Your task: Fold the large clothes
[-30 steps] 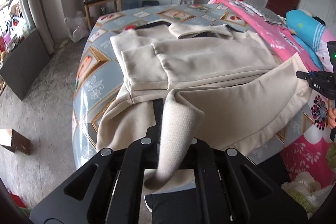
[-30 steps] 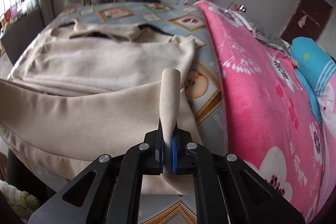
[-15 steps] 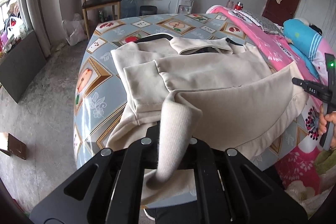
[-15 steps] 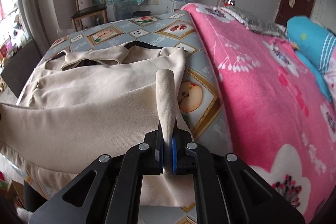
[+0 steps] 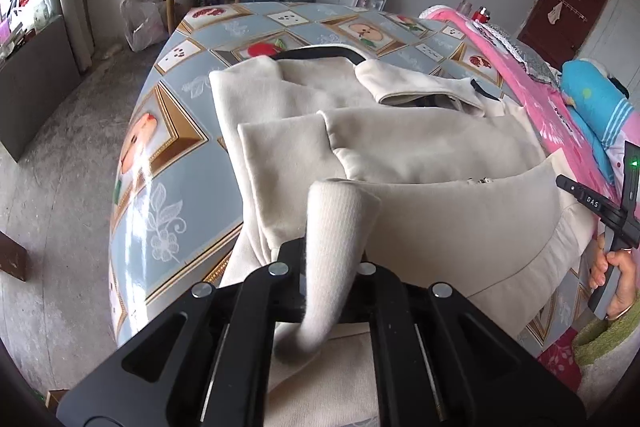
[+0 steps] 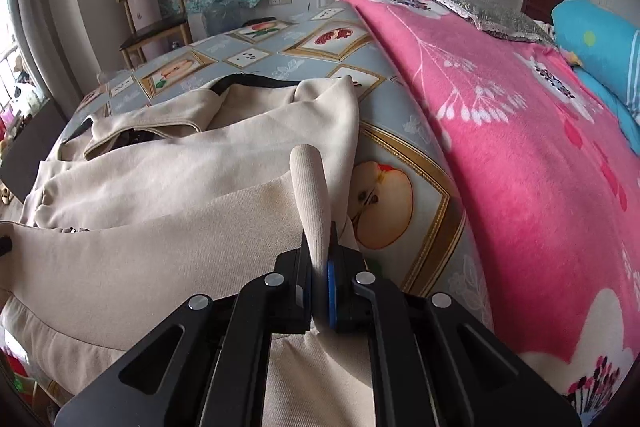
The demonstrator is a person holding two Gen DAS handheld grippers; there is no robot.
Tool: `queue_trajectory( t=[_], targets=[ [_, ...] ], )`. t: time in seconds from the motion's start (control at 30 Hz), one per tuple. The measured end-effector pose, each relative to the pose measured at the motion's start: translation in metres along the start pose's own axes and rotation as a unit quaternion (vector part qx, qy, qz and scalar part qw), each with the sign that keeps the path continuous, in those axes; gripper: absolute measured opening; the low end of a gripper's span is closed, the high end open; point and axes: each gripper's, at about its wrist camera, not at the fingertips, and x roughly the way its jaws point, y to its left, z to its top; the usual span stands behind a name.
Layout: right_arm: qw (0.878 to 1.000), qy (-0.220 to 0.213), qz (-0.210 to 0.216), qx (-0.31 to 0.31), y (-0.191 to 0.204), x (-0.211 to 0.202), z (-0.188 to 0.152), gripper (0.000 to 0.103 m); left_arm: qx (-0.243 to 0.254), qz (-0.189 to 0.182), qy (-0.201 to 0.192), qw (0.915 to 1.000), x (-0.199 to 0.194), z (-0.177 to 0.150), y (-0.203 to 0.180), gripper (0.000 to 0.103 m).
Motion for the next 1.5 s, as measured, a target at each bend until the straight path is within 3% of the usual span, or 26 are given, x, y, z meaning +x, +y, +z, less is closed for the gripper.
queue_trajectory(
  t=[0.1, 0.23, 0.43, 0.57, 0.73, 0.83, 0.9, 1.03, 1.2, 1.3, 1.4, 1.47, 1.5],
  targets=[
    [1.000, 0.010, 0.002, 0.008, -0.002, 0.014, -0.002, 0.005, 0.005, 0.000, -0.010, 0.9999, -0.005, 0.006, -0.003, 0.005],
    [0.999, 0.003, 0.012, 0.032, -0.007, 0.010, 0.001, 0.005, 0.015, 0.026, 0.018, 0.9994, 0.014, 0.007, -0.003, 0.005],
    [0.996, -0.064, 0.026, 0.048, -0.011, -0.046, 0.021, 0.005, 0.056, 0.018, -0.041, 0.9974, -0.036, 0.019, -0.020, 0.005],
    [0.993, -0.104, 0.040, 0.040, -0.008, -0.058, 0.056, 0.005, 0.070, 0.014, -0.077, 0.9945, -0.061, 0.051, -0.024, 0.005],
    [0.991, -0.120, 0.062, 0.021, 0.004, -0.026, 0.124, 0.005, 0.078, 0.028, -0.086, 0.9929, -0.038, 0.119, -0.016, 0.005],
    [0.993, -0.107, 0.055, 0.006, 0.015, 0.016, 0.164, 0.005, 0.079, 0.040, -0.071, 0.9935, 0.000, 0.162, -0.008, 0.005],
    [0.996, -0.075, 0.050, 0.000, 0.020, 0.052, 0.176, 0.005, 0.066, 0.037, -0.038, 0.9964, 0.038, 0.176, 0.002, 0.005],
    [0.999, 0.015, 0.049, -0.002, 0.023, 0.128, 0.167, 0.005, 0.038, 0.046, 0.037, 0.9975, 0.104, 0.170, 0.021, 0.005],
    [0.996, -0.005, 0.083, 0.031, 0.013, 0.121, 0.176, 0.005, 0.007, 0.009, 0.019, 0.9997, 0.095, 0.174, 0.036, 0.005],
    [0.996, -0.015, 0.081, 0.033, 0.014, 0.121, 0.182, 0.005, 0.014, 0.012, 0.009, 0.9998, 0.096, 0.182, 0.035, 0.005],
    [0.997, 0.027, 0.063, 0.025, 0.017, 0.144, 0.178, 0.006, 0.021, 0.028, 0.050, 0.9981, 0.122, 0.179, 0.033, 0.008],
    [0.996, 0.059, 0.060, 0.024, 0.017, 0.156, 0.177, 0.008, 0.026, 0.040, 0.089, 0.9949, 0.140, 0.175, 0.037, 0.017],
    [0.996, 0.062, 0.061, 0.027, 0.015, 0.152, 0.177, 0.009, 0.021, 0.042, 0.084, 0.9953, 0.136, 0.177, 0.040, 0.024]
  ],
)
